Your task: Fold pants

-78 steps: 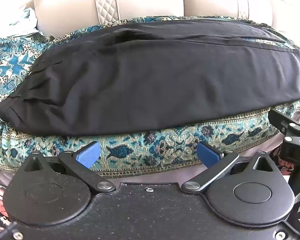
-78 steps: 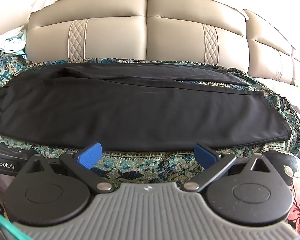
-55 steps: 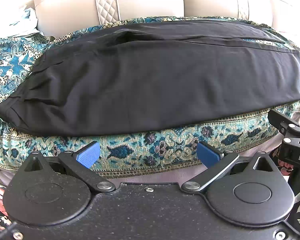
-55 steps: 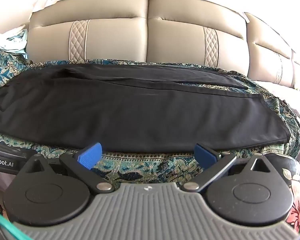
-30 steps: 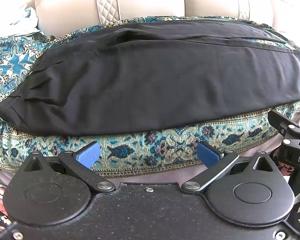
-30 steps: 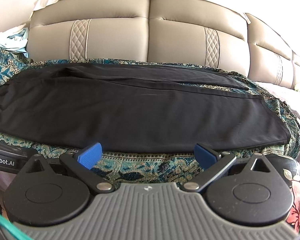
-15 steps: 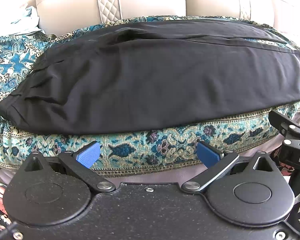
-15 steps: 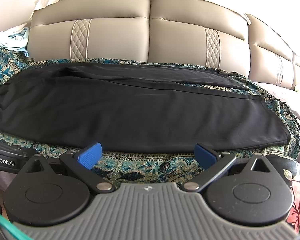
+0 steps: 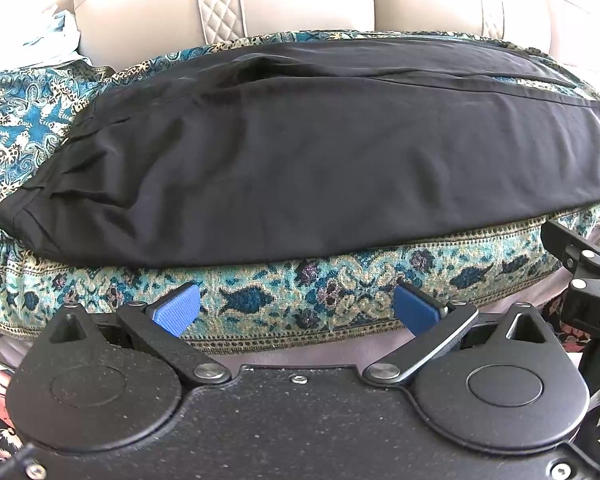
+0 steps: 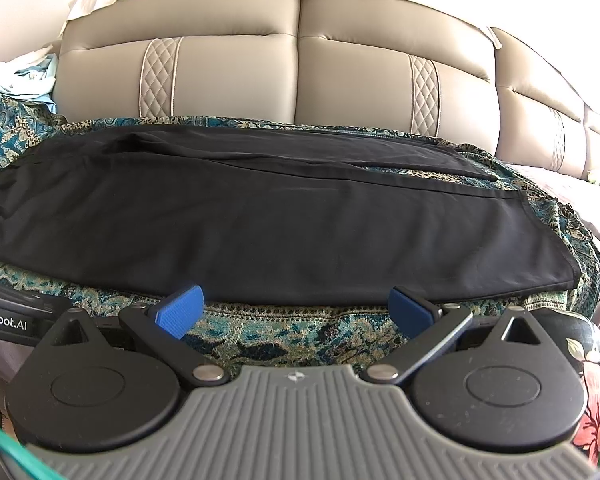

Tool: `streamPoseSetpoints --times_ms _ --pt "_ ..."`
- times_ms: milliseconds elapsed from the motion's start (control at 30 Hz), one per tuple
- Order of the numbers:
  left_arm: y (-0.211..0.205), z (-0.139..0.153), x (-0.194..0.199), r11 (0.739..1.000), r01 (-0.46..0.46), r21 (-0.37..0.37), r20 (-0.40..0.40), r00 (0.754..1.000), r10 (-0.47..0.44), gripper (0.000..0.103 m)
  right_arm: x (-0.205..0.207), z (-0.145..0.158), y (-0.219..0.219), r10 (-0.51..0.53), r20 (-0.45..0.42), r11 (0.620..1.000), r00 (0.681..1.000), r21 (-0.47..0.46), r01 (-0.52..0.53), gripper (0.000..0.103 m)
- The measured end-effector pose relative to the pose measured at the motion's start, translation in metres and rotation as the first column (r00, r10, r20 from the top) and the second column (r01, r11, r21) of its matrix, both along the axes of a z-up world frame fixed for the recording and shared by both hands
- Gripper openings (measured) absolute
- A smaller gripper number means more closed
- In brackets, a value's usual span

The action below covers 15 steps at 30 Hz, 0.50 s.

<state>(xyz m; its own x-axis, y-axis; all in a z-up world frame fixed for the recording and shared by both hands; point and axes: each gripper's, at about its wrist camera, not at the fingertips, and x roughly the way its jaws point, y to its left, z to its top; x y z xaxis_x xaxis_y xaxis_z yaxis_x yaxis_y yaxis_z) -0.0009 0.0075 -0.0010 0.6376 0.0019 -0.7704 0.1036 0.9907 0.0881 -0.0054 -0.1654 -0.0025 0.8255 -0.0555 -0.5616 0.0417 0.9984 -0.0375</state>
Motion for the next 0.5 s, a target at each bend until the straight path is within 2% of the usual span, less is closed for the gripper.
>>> streamPoseSetpoints --times_ms 300,400,500 --pt "0.001 -0.001 0.005 1.000 -0.001 0.006 -0.007 1.000 0.001 0.103 0.001 -0.002 -0.001 0.004 -0.003 1.000 1.000 -0.006 -0.004 0.103" --pt "0.004 0.000 0.015 1.000 -0.009 0.009 -0.022 1.000 0.010 0.103 0.011 -0.003 -0.002 -0.030 -0.020 1.000 0.999 -0.011 0.030 0.103" --pt "0.017 0.007 0.033 0.999 -0.040 -0.021 -0.031 0.999 0.040 0.103 0.029 0.000 -0.009 -0.043 -0.020 0.999 0.999 0.004 0.044 0.103"
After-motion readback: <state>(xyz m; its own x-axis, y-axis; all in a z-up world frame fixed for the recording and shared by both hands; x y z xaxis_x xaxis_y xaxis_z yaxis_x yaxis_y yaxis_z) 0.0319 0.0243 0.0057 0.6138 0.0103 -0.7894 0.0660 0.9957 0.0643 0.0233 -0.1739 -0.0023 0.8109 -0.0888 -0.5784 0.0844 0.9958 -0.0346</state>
